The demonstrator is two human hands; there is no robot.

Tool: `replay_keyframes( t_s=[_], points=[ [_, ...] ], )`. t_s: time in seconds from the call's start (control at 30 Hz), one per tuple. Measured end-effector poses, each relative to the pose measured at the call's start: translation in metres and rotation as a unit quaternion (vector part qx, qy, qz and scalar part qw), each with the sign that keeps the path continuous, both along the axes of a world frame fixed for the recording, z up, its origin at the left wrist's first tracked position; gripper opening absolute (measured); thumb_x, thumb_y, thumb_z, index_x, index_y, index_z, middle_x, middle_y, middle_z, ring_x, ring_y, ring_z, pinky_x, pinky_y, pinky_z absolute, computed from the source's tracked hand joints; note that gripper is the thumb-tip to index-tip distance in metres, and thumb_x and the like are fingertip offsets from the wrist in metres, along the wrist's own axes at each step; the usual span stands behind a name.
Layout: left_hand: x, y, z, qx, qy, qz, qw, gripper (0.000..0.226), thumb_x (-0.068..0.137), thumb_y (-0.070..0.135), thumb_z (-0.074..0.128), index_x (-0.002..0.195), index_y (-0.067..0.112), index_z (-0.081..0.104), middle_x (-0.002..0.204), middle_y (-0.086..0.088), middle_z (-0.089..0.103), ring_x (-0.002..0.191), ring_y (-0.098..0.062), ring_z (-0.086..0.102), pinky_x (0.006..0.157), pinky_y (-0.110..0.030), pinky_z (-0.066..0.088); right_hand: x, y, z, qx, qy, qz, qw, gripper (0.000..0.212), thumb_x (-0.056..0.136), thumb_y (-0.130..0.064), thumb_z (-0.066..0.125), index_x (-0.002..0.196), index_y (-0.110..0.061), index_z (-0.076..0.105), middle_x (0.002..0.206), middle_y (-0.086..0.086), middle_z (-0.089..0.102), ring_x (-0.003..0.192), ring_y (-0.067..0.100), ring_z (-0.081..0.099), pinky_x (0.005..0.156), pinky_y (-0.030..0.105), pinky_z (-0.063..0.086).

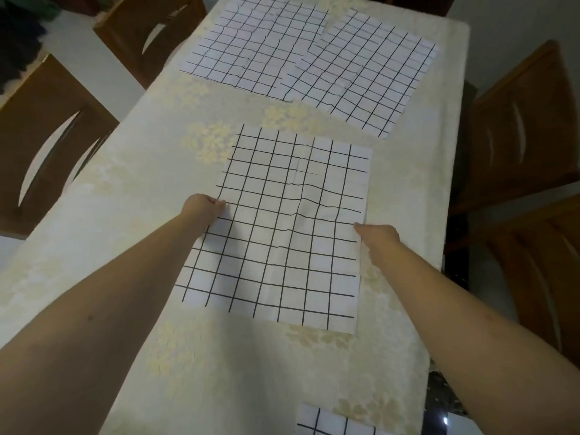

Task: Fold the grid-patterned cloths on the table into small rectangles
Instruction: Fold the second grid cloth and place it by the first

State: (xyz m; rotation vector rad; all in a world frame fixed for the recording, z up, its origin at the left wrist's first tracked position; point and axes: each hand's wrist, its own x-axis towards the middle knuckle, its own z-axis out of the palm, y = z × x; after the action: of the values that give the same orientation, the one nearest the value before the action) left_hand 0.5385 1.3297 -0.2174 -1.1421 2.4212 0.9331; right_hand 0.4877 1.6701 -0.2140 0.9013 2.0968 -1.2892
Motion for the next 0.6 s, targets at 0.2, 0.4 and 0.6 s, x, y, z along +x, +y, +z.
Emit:
replay_keyframes(
  t_s=[0.2, 0.4, 0.6],
  points=[
    [0.005, -0.001, -0.011, -0.007, 0.071, 0.081, 0.994, 0.037, 0.092, 0.027, 0.062, 0.122, 0.004, 0.059, 0.116, -0.016, 0.066, 0.105, -0.034, 0.062, 0.088, -0.038, 0.050, 0.001, 0.001, -0.005, 0.003, 0.045, 0.029, 0.999, 0.048, 0.088, -0.033, 0.069, 0.127, -0.007, 0.060, 0.128, 0.011, 0.061, 0.092, 0.024, 0.055, 0.091, 0.033, 0.049],
    [-0.003, -0.009, -0.020, -0.031, -0.027, 0.089, 0.995, 0.044, 0.091, 0.042, 0.057, 0.116, 0.007, 0.067, 0.114, -0.018, 0.065, 0.095, -0.035, 0.064, 0.082, -0.037, 0.054, 0.009, 0.005, -0.008, -0.035, 0.093, -0.008, 0.995, 0.049, 0.085, -0.026, 0.073, 0.128, -0.005, 0.058, 0.128, 0.010, 0.061, 0.109, 0.026, 0.059, 0.098, 0.035, 0.048],
    [0.003, 0.001, -0.013, -0.020, 0.056, 0.081, 0.995, 0.024, 0.095, 0.032, 0.054, 0.093, 0.010, 0.064, 0.094, -0.010, 0.066, 0.084, -0.029, 0.061, 0.078, -0.036, 0.053, 0.011, 0.007, -0.005, -0.048, 0.117, -0.012, 0.992, 0.043, 0.085, -0.021, 0.073, 0.123, -0.011, 0.057, 0.119, 0.007, 0.063, 0.101, 0.024, 0.063, 0.091, 0.036, 0.052]
  ],
)
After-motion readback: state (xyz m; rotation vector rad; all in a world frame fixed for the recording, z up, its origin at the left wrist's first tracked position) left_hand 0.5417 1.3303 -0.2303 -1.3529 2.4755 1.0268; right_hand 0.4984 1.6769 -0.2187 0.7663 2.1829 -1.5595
